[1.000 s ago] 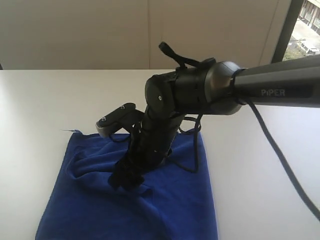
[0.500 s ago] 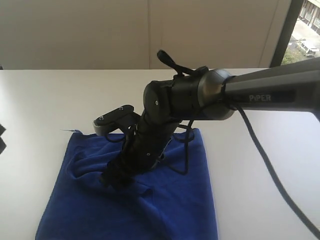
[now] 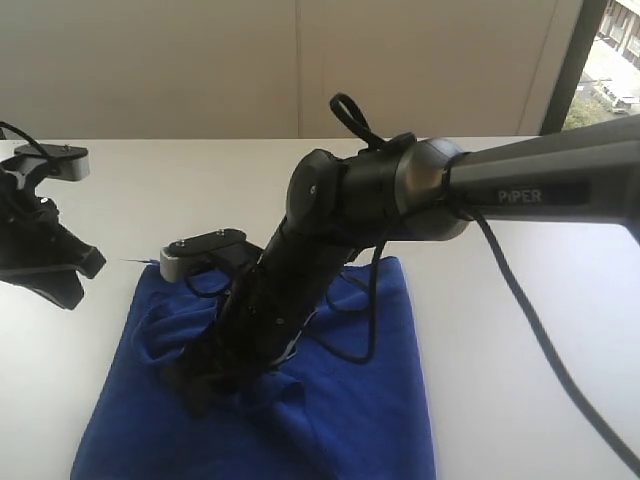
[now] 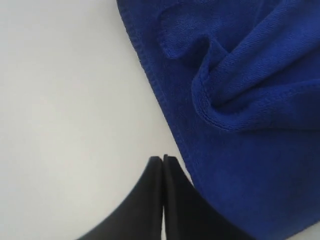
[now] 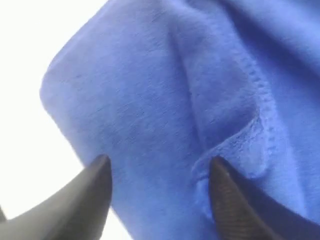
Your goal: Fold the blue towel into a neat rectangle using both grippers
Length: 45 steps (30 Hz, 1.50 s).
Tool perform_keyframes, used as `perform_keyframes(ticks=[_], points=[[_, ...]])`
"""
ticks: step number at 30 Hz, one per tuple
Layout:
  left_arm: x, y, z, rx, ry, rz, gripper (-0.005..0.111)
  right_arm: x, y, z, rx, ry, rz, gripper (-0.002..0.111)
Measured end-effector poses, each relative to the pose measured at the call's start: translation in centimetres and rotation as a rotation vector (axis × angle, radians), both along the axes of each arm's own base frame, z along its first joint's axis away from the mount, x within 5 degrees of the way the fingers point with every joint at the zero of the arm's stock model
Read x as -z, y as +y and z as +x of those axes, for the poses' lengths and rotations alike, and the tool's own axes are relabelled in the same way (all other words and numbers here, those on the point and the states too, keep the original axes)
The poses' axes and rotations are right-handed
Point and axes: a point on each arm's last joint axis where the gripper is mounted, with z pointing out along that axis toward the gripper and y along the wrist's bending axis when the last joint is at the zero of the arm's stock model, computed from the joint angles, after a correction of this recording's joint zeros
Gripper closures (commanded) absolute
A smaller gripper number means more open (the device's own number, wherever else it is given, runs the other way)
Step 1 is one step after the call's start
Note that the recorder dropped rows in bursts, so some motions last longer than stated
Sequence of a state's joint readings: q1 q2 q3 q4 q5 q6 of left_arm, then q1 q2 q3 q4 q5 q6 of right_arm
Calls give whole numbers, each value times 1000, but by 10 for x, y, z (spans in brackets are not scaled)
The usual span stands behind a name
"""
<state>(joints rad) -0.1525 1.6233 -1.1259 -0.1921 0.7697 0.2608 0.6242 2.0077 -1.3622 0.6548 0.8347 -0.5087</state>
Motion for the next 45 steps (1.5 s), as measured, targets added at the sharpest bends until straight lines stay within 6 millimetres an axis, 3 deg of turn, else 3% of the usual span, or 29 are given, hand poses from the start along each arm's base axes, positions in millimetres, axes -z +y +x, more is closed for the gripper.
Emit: perform_keyframes(ticks=[6,13,22,26,28,32,37,40,45], points=[[15,-1,9,-9,4,1,107,0,8,-11,-73,17,-2,56],[18,-2,11,-1,5,-7,107,1,8,1,-19,-125,-23,56],[18,-3,11,4,0,-11,107,-9,-14,14,58,-185,-127,49],[18,-3,11,3,-2,-11,107,5,-26,27,126,-136,-129,48],[18,-3,12,2,-6,-11,107,18,-20,27,107,-86,-66,48],[17,-3,13,0,-16,-13,107,14,-7,23,85,-39,95,48],[18,-3,13,-1,-20,-12,107,13,-1,10,-2,32,116,48],[18,-3,13,-1,-20,-12,107,13,12,-1,-63,19,119,48],[18,-3,13,-1,-20,-12,107,16,12,0,-71,-9,101,48]])
